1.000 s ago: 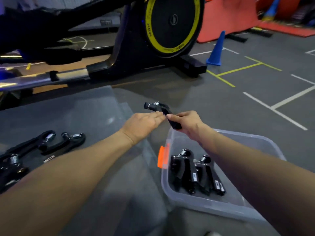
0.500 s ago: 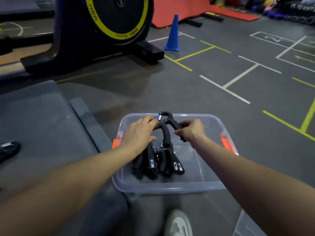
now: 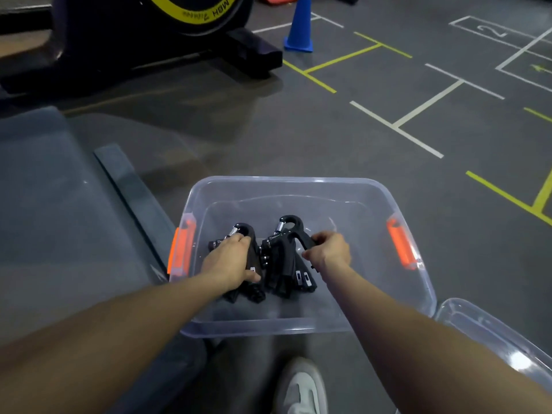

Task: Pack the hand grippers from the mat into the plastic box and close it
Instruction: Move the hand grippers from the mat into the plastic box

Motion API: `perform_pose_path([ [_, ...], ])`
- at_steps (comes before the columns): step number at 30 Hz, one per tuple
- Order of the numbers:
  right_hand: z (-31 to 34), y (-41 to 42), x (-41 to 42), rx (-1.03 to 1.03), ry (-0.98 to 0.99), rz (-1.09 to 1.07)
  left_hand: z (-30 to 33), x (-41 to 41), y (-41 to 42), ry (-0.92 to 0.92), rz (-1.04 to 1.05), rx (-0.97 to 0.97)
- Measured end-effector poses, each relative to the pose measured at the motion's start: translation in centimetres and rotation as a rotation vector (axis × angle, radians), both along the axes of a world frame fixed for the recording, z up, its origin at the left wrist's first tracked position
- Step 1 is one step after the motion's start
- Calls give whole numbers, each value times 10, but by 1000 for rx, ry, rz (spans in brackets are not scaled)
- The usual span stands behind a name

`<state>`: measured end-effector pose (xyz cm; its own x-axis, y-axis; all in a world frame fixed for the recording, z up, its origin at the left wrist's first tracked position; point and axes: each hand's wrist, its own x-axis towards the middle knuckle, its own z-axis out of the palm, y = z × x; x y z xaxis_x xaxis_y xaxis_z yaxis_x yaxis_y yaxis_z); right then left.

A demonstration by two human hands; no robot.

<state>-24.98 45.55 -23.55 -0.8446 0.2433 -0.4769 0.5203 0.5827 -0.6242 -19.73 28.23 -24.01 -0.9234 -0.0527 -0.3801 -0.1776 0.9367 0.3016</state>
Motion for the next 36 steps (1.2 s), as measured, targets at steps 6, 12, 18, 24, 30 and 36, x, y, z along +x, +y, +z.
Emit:
perform_pose_path([
  [6,-22,-8,7,-53,-31,-103,-18,-2,-1,-62,13,66],
  [12,-36,-18,9,-90,-76,-156,-24,-2,-4,-61,31,108],
  [18,-60,-23,6,-190,-113,-154,-26,-2,-6,-68,11,134],
  [24,-48,-24,-7,-200,-107,-156,-20,-3,-5,-99,-32,108],
  [30,-14,-45,-16,-201,34,31,20,-2,-15,40,-60,69],
  [36,56,-102,-10,-225,116,239,74,15,-70,177,140,39],
])
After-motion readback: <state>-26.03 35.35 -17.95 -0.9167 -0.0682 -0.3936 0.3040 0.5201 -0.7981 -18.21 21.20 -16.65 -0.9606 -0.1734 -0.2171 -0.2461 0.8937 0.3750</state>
